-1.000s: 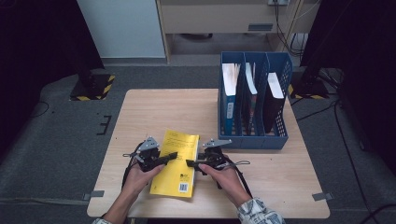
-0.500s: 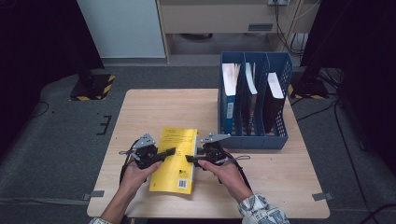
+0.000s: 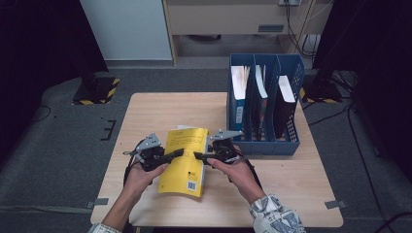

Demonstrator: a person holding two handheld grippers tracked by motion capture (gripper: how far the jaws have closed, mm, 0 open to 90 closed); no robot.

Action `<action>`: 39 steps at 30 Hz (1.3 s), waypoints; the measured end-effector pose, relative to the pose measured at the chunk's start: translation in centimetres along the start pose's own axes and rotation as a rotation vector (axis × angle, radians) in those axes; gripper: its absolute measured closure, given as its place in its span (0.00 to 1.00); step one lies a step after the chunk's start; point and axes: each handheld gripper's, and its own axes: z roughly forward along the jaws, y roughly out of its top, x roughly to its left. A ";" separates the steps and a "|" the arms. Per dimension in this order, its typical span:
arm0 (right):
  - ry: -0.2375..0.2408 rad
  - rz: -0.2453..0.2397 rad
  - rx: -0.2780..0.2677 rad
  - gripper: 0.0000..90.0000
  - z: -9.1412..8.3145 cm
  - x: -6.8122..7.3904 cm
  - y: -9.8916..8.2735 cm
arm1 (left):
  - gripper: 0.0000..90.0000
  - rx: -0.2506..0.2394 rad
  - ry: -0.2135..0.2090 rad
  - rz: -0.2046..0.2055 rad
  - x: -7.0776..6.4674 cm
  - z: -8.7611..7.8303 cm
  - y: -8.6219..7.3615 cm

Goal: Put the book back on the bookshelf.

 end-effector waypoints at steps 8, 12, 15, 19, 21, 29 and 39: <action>-0.043 -0.044 -0.006 0.63 -0.1 -0.3 2.1 | 0.92 0.012 0.030 0.039 0.3 0.0 1.7; -0.081 -0.081 -0.029 0.70 -0.4 -0.3 3.5 | 0.92 0.001 0.053 0.049 0.7 0.2 2.7; -0.113 -0.108 -0.048 0.75 -0.6 -0.3 4.5 | 0.92 -0.010 0.077 0.055 1.1 0.5 3.4; -0.148 -0.135 -0.066 0.81 -0.8 -0.3 5.4 | 0.92 -0.023 0.101 0.067 1.4 0.8 3.7; -0.156 -0.143 -0.063 0.81 -0.8 -0.4 5.5 | 0.89 -0.023 0.110 0.066 1.4 0.9 3.6; -0.144 -0.168 -0.065 0.82 -1.1 0.1 5.0 | 0.75 -0.053 0.123 0.021 1.5 0.5 2.8; -0.114 -0.188 -0.052 0.77 -2.1 0.8 4.0 | 0.65 -0.087 0.109 -0.001 0.9 -0.5 2.0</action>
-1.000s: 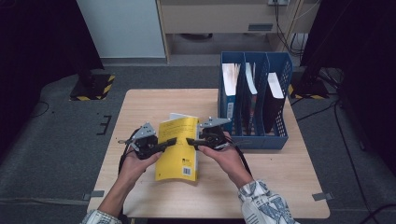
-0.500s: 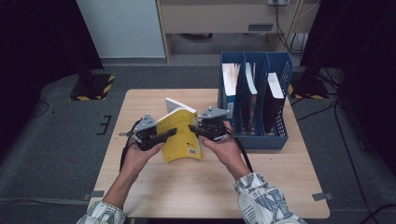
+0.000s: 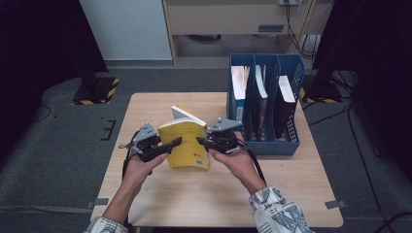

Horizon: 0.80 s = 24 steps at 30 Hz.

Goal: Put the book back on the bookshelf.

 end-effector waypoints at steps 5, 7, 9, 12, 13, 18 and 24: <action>0.043 0.001 -0.008 0.73 -0.6 0.1 0.2 | 0.65 0.011 -0.018 0.021 -0.6 -0.2 -0.4; 0.052 0.002 -0.011 0.70 -0.6 0.1 0.5 | 0.64 0.012 -0.018 0.026 -0.8 -0.1 -0.5; 0.049 -0.006 -0.005 0.71 -0.5 0.2 0.8 | 0.62 0.011 -0.005 0.021 -0.9 -0.1 -0.6; 0.051 -0.011 -0.001 0.71 -0.5 0.3 0.8 | 0.57 0.011 0.014 0.007 -0.8 -0.1 -0.9; 0.054 -0.013 0.000 0.72 -0.5 0.3 0.8 | 0.55 0.017 0.023 0.001 -0.7 -0.1 -1.1; 0.064 -0.019 0.001 0.70 -0.4 0.7 1.0 | 0.50 0.027 0.058 -0.027 -0.2 -0.3 -2.0; 0.097 -0.039 0.000 0.64 0.2 1.2 1.6 | 0.51 0.034 0.096 -0.029 0.3 -0.4 -2.8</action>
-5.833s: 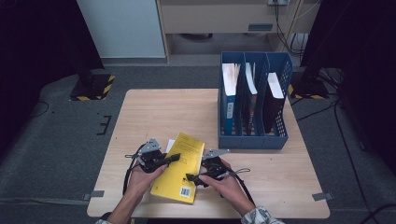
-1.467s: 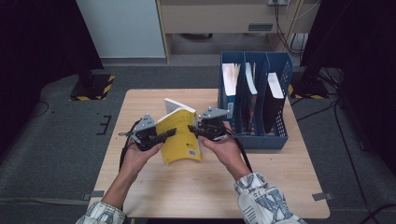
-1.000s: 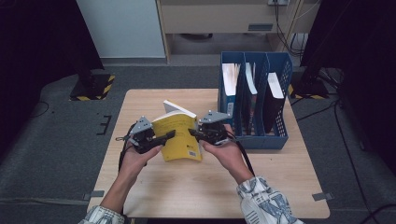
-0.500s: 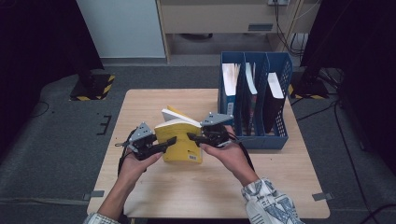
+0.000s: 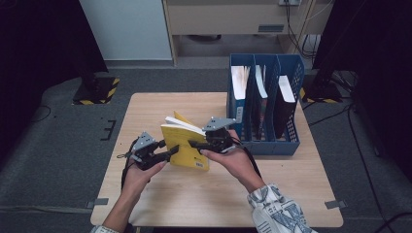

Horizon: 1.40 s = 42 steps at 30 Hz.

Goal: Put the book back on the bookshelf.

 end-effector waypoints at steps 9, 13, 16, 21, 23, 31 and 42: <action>0.015 0.006 -0.010 0.70 0.5 0.0 0.3 | 0.45 0.052 0.059 0.035 0.3 0.2 -1.2; 0.020 0.010 -0.009 0.71 0.6 -0.2 0.3 | 0.35 0.110 0.081 0.062 0.6 0.1 -2.0; 0.023 0.009 -0.005 0.71 0.7 -0.2 0.4 | 0.27 0.153 0.118 0.089 0.8 0.0 -2.5; 0.026 0.006 0.004 0.71 0.9 -0.1 0.6 | 0.18 0.179 0.126 0.050 1.4 -0.1 -3.1; 0.030 0.009 0.004 0.73 0.9 -0.2 0.6 | 0.12 0.206 0.141 0.063 1.9 -0.5 -3.5; 0.037 0.012 0.015 0.72 1.2 -0.3 0.7 | 0.07 0.272 0.182 0.061 3.2 -1.1 -4.3; 0.042 0.011 0.028 0.79 1.5 -0.5 0.9 | 0.07 0.308 0.195 0.046 3.8 -1.5 -4.8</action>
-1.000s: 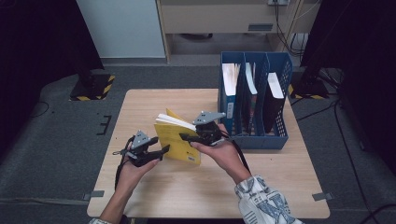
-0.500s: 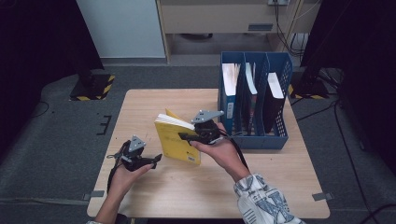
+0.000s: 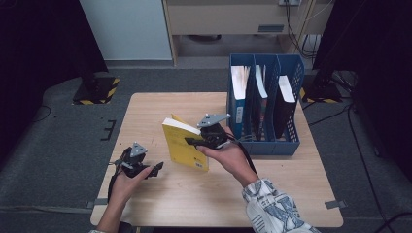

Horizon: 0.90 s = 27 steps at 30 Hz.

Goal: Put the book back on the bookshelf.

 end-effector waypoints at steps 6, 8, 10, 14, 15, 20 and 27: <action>-0.002 0.013 -0.003 0.82 0.0 -0.4 0.0 | 0.07 0.021 0.008 0.002 0.1 0.2 -0.2; -0.007 0.021 -0.005 0.83 0.0 -0.5 0.0 | 0.07 0.028 0.007 0.007 0.1 0.2 -0.3; -0.007 0.022 -0.002 0.83 0.0 -0.7 0.1 | 0.07 0.037 0.011 0.005 0.1 0.3 -0.3; -0.017 0.051 -0.003 0.83 0.0 -0.9 0.1 | 0.07 0.048 0.015 0.003 0.3 0.3 -0.4; -0.018 0.061 -0.006 0.83 0.0 -1.0 0.1 | 0.07 0.048 0.014 -0.002 0.4 0.3 -0.5; -0.017 0.114 -0.014 0.84 -0.1 -1.4 0.1 | 0.07 0.069 0.016 -0.002 0.4 0.5 -0.6; -0.001 0.206 -0.044 0.84 -0.8 -2.1 0.0 | 0.07 0.090 0.025 -0.009 0.8 0.5 -0.8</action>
